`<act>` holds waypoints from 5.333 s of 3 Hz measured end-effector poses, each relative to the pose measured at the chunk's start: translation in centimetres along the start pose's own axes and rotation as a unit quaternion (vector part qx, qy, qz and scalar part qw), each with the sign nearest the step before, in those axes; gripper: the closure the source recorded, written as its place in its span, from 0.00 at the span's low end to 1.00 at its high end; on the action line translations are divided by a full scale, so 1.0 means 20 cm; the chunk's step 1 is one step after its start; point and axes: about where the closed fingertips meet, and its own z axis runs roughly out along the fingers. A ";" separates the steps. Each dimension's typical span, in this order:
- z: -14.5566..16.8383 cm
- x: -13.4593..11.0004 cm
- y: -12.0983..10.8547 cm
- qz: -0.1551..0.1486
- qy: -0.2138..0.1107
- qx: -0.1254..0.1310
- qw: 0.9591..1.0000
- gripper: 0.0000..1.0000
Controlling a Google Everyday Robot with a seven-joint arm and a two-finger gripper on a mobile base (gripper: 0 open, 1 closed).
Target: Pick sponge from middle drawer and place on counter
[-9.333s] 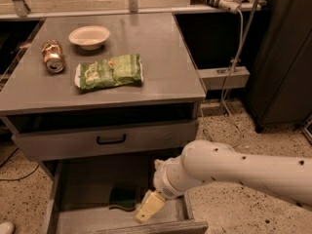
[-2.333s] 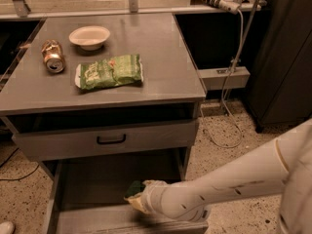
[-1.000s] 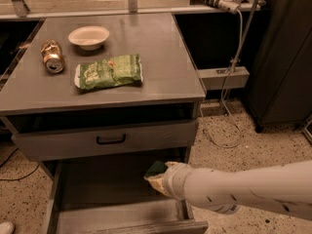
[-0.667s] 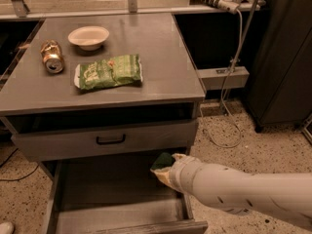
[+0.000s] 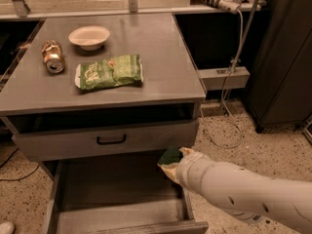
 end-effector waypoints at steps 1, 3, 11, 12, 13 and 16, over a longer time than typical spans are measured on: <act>-0.08 -0.06 -0.07 -0.006 -0.017 0.019 1.000 1.00; -0.41 -0.28 -0.29 -0.037 -0.068 0.079 0.994 1.00; -0.39 -1.11 -0.72 -0.110 -0.176 0.123 0.970 1.00; -0.29 -1.16 -0.75 -0.118 -0.177 0.112 0.971 1.00; -0.16 -1.18 -0.79 -0.125 -0.173 0.101 0.972 1.00; 0.01 -1.24 -0.86 -0.123 -0.171 0.094 0.973 1.00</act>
Offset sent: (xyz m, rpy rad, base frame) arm 0.0061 -0.0282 0.1692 -0.0296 -0.2500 -0.0371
